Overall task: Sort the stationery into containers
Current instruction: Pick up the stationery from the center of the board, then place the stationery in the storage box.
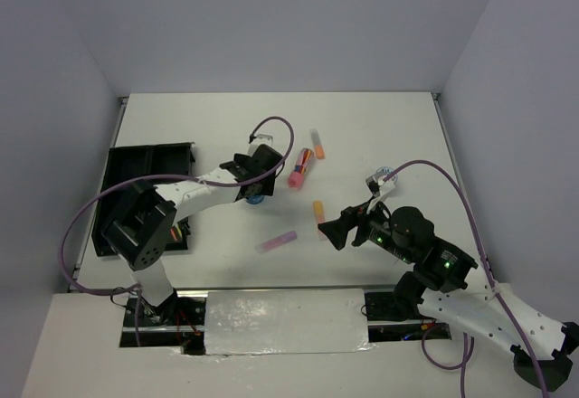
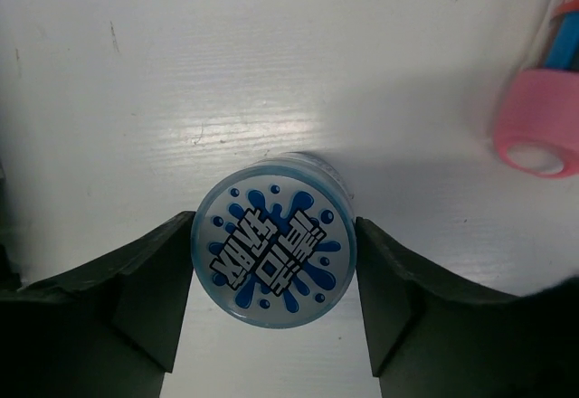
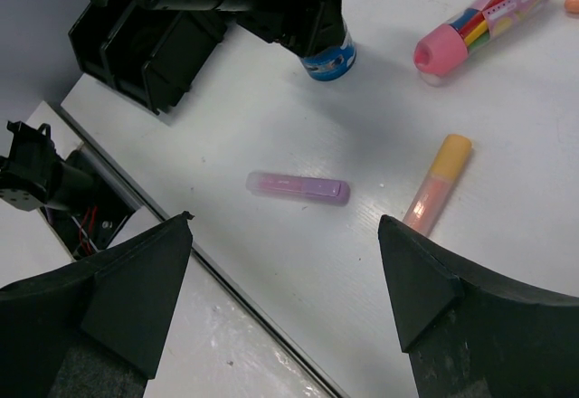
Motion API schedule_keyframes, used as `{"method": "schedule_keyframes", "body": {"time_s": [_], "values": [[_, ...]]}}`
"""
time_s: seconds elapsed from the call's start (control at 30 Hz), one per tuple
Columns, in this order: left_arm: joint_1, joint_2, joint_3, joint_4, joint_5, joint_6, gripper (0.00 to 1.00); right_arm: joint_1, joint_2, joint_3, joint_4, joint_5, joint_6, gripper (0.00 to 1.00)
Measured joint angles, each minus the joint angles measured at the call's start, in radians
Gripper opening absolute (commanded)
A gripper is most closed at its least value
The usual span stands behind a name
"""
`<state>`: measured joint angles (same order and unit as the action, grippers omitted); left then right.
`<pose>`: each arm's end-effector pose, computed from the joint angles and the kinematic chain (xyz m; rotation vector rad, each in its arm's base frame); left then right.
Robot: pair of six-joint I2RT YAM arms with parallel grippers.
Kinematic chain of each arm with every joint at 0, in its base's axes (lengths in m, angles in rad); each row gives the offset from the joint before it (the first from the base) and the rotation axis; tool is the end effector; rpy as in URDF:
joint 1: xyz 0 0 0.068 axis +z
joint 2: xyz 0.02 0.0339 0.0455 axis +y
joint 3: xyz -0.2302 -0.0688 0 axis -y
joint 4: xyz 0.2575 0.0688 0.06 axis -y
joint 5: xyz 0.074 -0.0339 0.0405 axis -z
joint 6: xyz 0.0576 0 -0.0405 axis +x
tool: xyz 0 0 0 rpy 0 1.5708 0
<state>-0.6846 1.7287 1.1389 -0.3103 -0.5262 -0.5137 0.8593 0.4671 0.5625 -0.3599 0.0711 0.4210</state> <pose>0.3131 -0.2182 0.1505 -0.0189 2.3157 0.0597 0.1284 0.1427 0.2670 -0.3657 1.8817 0.8211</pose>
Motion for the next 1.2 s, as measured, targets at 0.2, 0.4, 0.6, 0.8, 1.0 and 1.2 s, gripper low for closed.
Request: {"method": "schedule_keyframes", "body": {"time_s": [0.2,0.4,0.6,0.8,1.0,1.2], "values": [[0.01,0.005,-0.004,0.028,0.011,-0.015,0.01,0.0,0.0,0.0,0.0,0.0,-0.002,0.91],[0.025,-0.02,-0.005,0.002,0.033,-0.014,0.0,0.0,0.0,0.0,0.0,0.001,-0.013,0.91],[0.148,-0.152,0.04,-0.139,0.045,-0.026,0.0,0.0,0.006,0.0,0.002,0.001,-0.024,0.91],[0.44,-0.3,0.18,-0.238,-0.005,-0.063,0.0,0.0,0.031,0.0,0.031,-0.004,-0.038,0.91],[0.684,-0.285,0.359,-0.309,-0.065,-0.063,0.0,0.0,0.066,0.0,0.085,-0.031,-0.048,0.91],[0.867,-0.171,0.402,-0.312,-0.034,-0.035,0.0,0.0,0.119,-0.004,0.151,-0.061,-0.053,0.91]]}}
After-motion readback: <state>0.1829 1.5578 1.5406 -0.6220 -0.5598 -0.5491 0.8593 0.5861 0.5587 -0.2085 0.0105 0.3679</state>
